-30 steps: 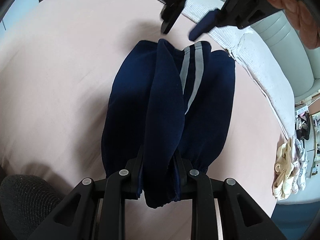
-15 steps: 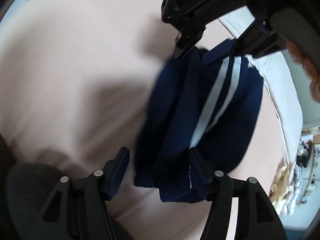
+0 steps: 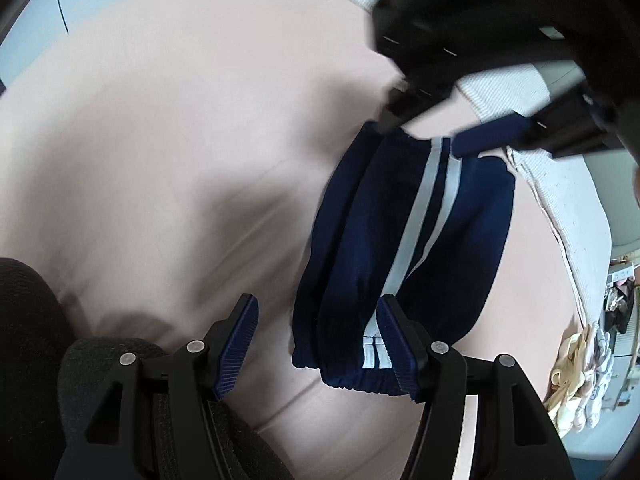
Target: Fold clothes
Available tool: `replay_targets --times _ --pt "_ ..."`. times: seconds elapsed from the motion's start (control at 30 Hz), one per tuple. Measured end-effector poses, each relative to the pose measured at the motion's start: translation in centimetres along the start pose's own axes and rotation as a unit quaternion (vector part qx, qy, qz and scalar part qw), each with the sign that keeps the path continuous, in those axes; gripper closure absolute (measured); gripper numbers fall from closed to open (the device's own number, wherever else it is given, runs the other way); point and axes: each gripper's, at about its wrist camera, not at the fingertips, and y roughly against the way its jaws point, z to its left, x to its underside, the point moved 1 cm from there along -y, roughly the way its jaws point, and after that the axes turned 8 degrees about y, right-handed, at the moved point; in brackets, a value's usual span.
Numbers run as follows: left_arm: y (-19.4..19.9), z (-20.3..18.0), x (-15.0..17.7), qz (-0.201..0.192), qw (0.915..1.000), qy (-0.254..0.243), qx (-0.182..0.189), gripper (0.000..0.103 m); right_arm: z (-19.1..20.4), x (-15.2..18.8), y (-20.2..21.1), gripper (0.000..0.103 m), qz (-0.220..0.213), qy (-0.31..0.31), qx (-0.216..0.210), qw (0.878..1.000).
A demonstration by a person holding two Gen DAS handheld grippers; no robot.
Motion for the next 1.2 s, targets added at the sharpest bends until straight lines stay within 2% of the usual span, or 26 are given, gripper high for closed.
replay_targets --times 0.1,0.2,0.3,0.37,0.4,0.43,0.5,0.57,0.7,0.8,0.9,0.97,1.03,1.1,1.13,1.17,1.2 --pt "0.6 -1.0 0.1 -0.017 0.9996 -0.017 -0.016 0.043 -1.0 1.4 3.1 0.055 -0.027 -0.019 0.007 0.999" --pt "0.5 -1.8 0.3 -0.014 0.999 -0.033 -0.026 0.043 -0.5 2.8 5.5 0.054 -0.048 -0.024 0.006 0.999" --pt "0.0 -2.6 0.2 0.009 0.9969 -0.074 -0.028 0.043 -1.4 5.0 7.9 0.053 -0.084 -0.025 0.018 0.996" --pt "-0.3 -2.9 -0.1 0.026 0.9928 -0.113 -0.029 0.043 -2.1 6.9 8.5 0.047 -0.107 -0.031 0.013 0.994" --pt "-0.5 -3.2 -0.3 0.035 0.9895 -0.137 -0.03 0.043 -2.5 8.0 8.9 0.044 -0.119 -0.035 0.01 0.992" --pt "-0.7 -3.5 -0.6 0.041 0.9849 -0.163 -0.042 0.043 -2.3 9.1 9.2 0.04 -0.128 -0.04 0.006 0.991" --pt "-1.1 -4.2 -1.0 0.051 0.9731 -0.214 -0.067 0.043 -3.9 11.0 9.1 0.038 -0.141 -0.052 0.0 0.989" --pt "-1.0 -4.9 -1.0 0.041 0.9593 -0.269 -0.076 0.043 -5.4 12.6 8.7 0.038 -0.149 -0.065 -0.008 0.987" --pt "-0.1 -3.8 -0.2 0.022 0.9452 -0.317 -0.073 0.043 -7.5 16.0 7.9 0.038 -0.159 -0.097 -0.02 0.982" --pt "0.8 -3.5 0.1 0.002 0.9407 -0.335 -0.055 0.043 -8.0 18.2 7.1 0.038 -0.183 -0.102 0.005 0.978" --pt "0.5 -2.5 1.1 -0.009 0.9274 -0.372 -0.034 0.043 -7.2 20.2 5.8 0.038 -0.222 -0.079 0.05 0.971" --pt "1.2 -4.0 2.5 -0.016 0.909 -0.415 -0.034 0.043 -6.1 21.2 4.8 0.038 -0.233 -0.043 0.088 0.967" --pt "1.3 -4.7 3.4 -0.043 0.8756 -0.48 -0.033 0.043 -4.9 21.9 3.9 0.038 -0.248 0.002 0.124 0.961" --pt "3.0 -5.2 5.0 -0.1 0.817 -0.567 -0.037 0.043 -3.4 22.6 2.5 0.036 -0.26 0.07 0.181 0.946" --pt "3.3 -4.8 5.7 -0.157 0.7772 -0.608 -0.037 0.043 -2.6 23.0 1.7 0.034 -0.264 0.104 0.215 0.934" --pt "3.8 -4.4 6.4 -0.212 0.7328 -0.646 -0.037 0.043 -1.9 23.3 1.0 0.033 -0.267 0.138 0.249 0.921" --pt "5.0 -3.3 6.5 -0.247 0.705 -0.663 -0.041 0.043 -1.1 23.7 -0.2 0.033 -0.265 0.174 0.291 0.903"
